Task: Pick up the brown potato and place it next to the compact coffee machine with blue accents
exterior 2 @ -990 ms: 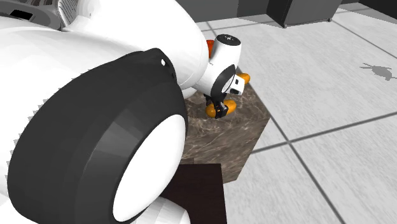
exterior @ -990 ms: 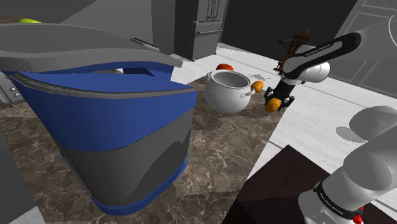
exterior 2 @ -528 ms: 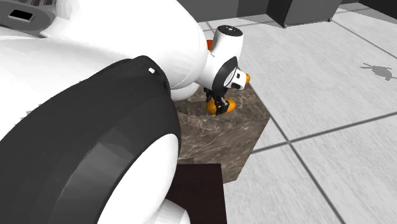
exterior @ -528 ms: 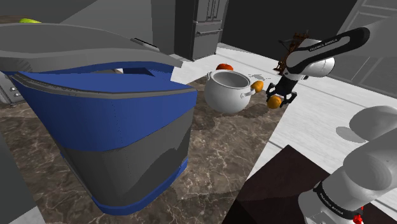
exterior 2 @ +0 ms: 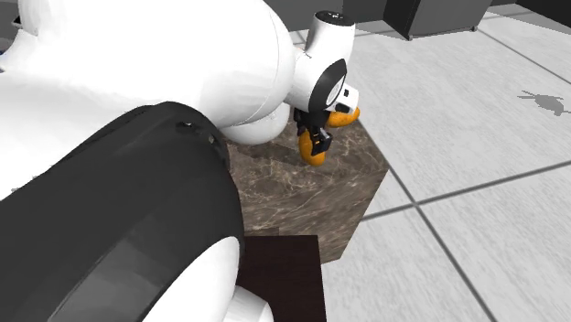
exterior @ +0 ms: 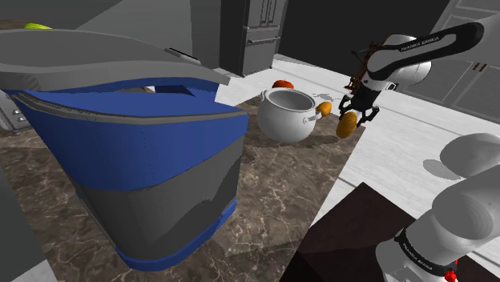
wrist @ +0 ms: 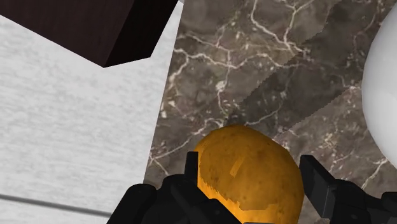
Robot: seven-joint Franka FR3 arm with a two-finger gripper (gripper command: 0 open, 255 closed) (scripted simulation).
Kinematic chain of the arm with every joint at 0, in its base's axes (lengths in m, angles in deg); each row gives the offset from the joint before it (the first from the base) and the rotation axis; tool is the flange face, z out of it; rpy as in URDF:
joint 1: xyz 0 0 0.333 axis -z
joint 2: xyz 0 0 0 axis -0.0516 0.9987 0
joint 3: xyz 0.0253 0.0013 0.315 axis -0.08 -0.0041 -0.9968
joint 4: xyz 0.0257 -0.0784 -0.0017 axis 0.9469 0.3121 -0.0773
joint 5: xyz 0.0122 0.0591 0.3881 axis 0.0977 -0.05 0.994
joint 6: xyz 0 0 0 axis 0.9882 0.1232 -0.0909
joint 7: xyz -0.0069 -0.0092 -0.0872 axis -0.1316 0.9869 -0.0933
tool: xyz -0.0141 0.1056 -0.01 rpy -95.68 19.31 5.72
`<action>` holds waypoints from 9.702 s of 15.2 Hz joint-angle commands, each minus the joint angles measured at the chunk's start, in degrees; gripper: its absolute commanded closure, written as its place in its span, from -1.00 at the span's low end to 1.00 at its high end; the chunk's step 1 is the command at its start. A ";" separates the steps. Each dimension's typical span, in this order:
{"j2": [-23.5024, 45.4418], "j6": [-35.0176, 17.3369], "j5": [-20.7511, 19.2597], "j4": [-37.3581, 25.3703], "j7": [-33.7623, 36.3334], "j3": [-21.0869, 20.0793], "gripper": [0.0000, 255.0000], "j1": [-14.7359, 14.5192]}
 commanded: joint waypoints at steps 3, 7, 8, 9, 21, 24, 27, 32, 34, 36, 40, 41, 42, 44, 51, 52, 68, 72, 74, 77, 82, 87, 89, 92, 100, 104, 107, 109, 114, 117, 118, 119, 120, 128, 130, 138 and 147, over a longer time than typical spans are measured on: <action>-1.58 3.25 -0.45 -1.69 0.50 -0.16 1.00 0.12; -2.80 6.47 -0.76 -3.72 0.94 -0.33 1.00 0.18; -3.07 7.27 -0.83 -4.26 1.04 -0.37 1.00 0.19; -3.32 8.07 -0.89 -4.81 1.14 -0.41 1.00 0.20; -5.31 17.49 -1.32 -12.29 2.08 -0.81 1.00 0.21; -5.51 19.80 -1.36 -14.42 2.27 -0.88 1.00 0.19; -5.60 22.11 -1.37 -16.65 2.44 -0.95 1.00 0.16; -5.49 25.94 -1.36 -20.60 2.68 -1.03 1.00 0.10; -5.36 27.48 -1.34 -22.27 2.77 -1.05 1.00 0.07; -5.17 29.01 -1.31 -23.99 2.85 -1.07 1.00 0.04; -4.66 32.09 -1.23 -27.58 2.99 -1.09 1.00 -0.03; -4.50 32.87 -1.21 -28.52 3.02 -1.08 1.00 -0.04; -4.32 33.64 -1.18 -29.47 3.05 -1.08 1.00 -0.06; -3.93 35.20 -1.12 -31.41 3.11 -1.07 1.00 -0.09; -2.14 40.76 -0.83 -38.74 3.25 -0.96 1.00 -0.21; -1.82 41.57 -0.78 -39.86 3.26 -0.94 1.00 -0.22; 5.83 55.82 0.72 -61.61 3.16 -0.03 1.00 -0.19; 8.90 60.11 1.48 -68.87 3.00 0.44 1.00 0.03; 10.75 62.49 2.00 -73.04 2.90 0.74 1.00 0.23; 14.14 66.54 3.07 -80.36 2.70 1.30 1.00 0.73; 8.65 65.79 1.64 -74.60 6.98 -1.18 1.00 -1.84; 0.13 63.99 0.66 -64.88 14.28 -6.02 1.00 -4.78; -2.56 63.66 0.79 -62.06 17.18 -7.99 1.00 -5.67; -6.02 63.41 1.39 -58.65 21.53 -11.00 1.00 -6.81; -12.25 63.45 4.54 -53.49 33.23 -19.35 1.00 -9.25; -13.85 63.56 6.56 -52.74 39.28 -23.77 1.00 -10.31; -14.40 63.60 8.10 -52.93 43.93 -27.28 1.00 -10.98; -14.44 63.60 9.08 -53.41 47.11 -29.72 1.00 -11.39; -13.34 63.47 11.16 -55.87 55.35 -36.44 1.00 -12.11; -11.76 63.29 11.92 -58.26 60.61 -41.07 1.00 -12.29; -11.05 63.22 12.04 -59.23 62.43 -42.75 1.00 -12.31; -10.23 63.14 12.07 -60.28 64.30 -44.52 1.00 -12.31; -9.31 63.07 12.00 -61.43 66.23 -46.41 1.00 -12.27; -14.13 57.21 13.93 -51.36 65.49 -45.94 1.00 -13.46; -15.54 55.68 14.38 -48.48 64.86 -45.50 1.00 -13.81; -20.27 49.86 15.93 -38.06 62.89 -44.58 1.00 -15.08; -24.32 43.66 17.49 -27.91 61.31 -44.62 1.00 -16.33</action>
